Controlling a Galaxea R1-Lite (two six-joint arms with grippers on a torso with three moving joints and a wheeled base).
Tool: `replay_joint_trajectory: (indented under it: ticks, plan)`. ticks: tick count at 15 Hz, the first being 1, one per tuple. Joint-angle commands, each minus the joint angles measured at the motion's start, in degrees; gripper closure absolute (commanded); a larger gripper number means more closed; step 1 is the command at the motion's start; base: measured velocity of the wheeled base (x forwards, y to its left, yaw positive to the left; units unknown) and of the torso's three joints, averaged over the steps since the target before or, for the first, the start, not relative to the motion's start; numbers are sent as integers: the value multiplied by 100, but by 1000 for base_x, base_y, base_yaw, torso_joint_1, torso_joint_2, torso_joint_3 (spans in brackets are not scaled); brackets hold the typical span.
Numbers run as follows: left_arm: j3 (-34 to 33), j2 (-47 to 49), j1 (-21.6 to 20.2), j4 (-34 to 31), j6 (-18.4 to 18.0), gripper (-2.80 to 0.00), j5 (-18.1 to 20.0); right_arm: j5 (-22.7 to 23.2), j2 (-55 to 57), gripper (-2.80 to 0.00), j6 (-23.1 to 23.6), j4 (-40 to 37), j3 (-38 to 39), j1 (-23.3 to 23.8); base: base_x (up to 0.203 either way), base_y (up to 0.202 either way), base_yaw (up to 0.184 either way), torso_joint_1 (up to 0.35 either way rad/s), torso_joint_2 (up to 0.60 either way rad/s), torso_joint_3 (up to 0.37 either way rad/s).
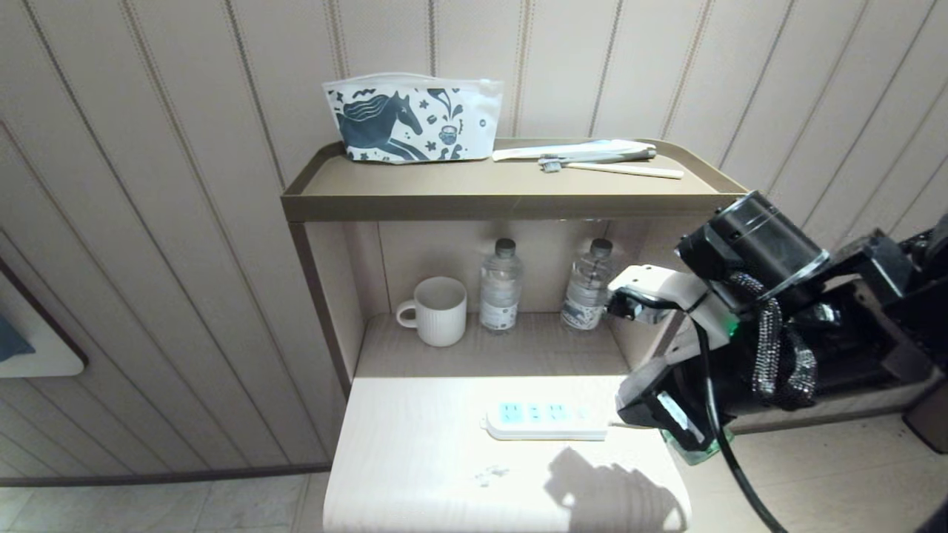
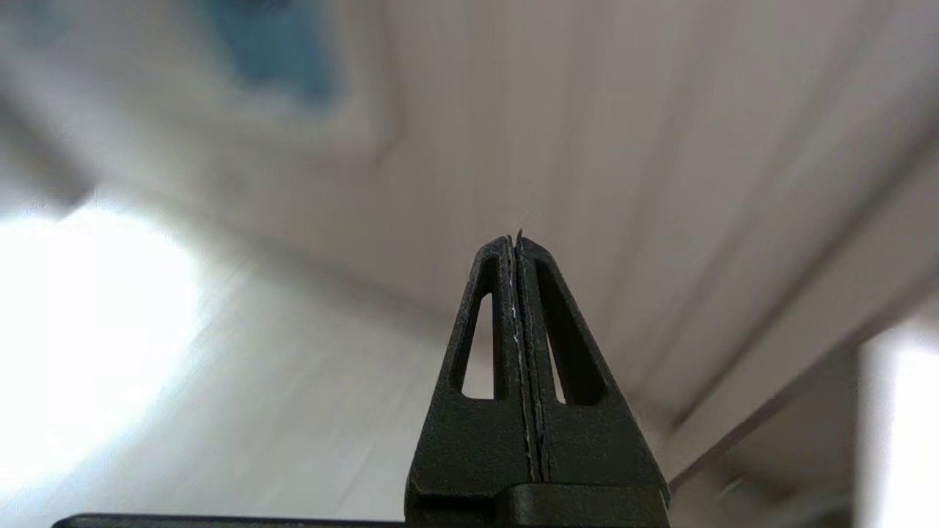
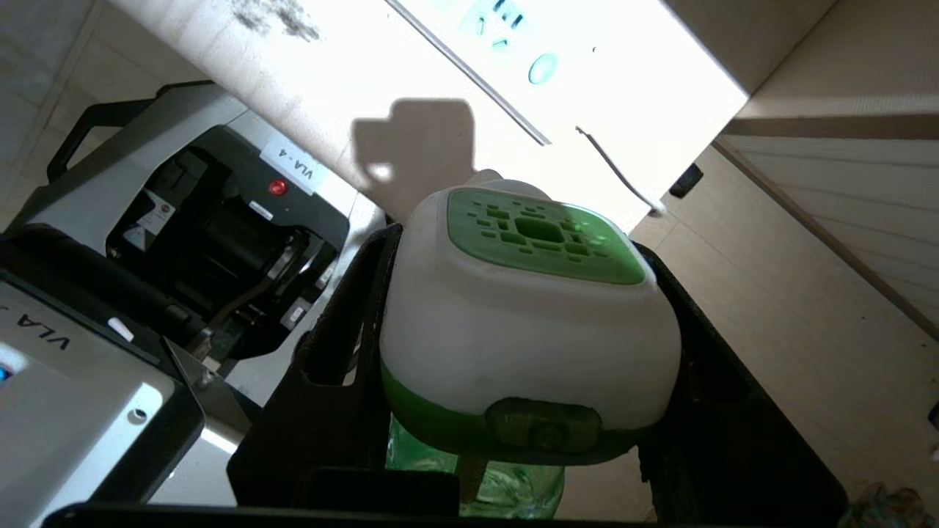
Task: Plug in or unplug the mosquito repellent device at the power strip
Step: Place the mosquito repellent liquid on the table
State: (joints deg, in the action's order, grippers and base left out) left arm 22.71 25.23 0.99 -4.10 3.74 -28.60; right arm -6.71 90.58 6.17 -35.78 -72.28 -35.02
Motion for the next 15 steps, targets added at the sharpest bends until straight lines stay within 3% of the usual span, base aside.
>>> replay_joint_trajectory:
  ticks: [1,4,6,8,11,15]
  plan:
    - [-436,-980,-359,-821,52,0,-38,-4,-325,0,7,35,165,39,0,0,0,0,0,0]
    - [-1821,-1181,-313,245,-321,0,696,-2,-596,0,7,802,623,26,0,0,0,0,0,0]
    - [-2162,-1399,-252,920,-495,0,1596,-4,-761,0,10,1529,908,4,0,0,0,0,0,0]
    - [-2149,-1828,-187,759,-523,0,2181,-6,-891,0,-48,2145,1212,-14,0,0,0,0,0,0]
    - [-1989,-2523,-118,-400,-588,0,2899,-19,-1106,0,-529,3111,1567,22,0,0,0,0,0,0]
    - [-2001,-2514,-108,-329,-427,0,2921,-146,-1235,0,-547,3827,2044,31,0,0,0,0,0,0]
